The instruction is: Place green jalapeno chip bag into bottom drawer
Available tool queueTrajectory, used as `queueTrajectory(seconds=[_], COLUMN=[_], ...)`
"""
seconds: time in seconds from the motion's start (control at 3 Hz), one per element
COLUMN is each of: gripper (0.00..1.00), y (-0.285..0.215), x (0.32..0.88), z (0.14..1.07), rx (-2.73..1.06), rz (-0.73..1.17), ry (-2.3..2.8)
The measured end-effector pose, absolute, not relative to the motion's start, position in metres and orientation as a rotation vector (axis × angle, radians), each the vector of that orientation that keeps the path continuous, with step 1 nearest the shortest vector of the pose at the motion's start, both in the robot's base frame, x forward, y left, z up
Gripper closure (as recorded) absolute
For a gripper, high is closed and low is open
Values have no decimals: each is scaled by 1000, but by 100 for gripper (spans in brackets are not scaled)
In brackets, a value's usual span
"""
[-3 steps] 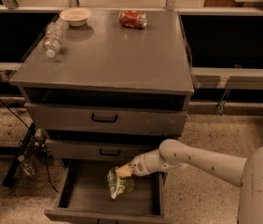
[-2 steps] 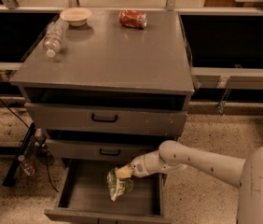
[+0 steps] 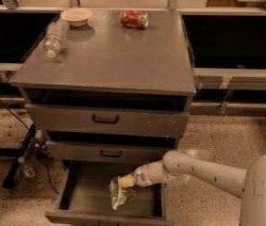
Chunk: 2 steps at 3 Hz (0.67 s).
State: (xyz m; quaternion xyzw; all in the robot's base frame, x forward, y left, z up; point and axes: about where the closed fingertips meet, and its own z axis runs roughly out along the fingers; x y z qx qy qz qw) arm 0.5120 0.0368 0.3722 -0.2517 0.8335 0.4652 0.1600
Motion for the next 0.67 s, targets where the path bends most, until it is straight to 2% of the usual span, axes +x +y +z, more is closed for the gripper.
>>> queueTrajectory(seconds=[0.67], gripper=[100], y=[41], x=[506], z=[345], rx=[-673], rz=[1382], ry=[2404])
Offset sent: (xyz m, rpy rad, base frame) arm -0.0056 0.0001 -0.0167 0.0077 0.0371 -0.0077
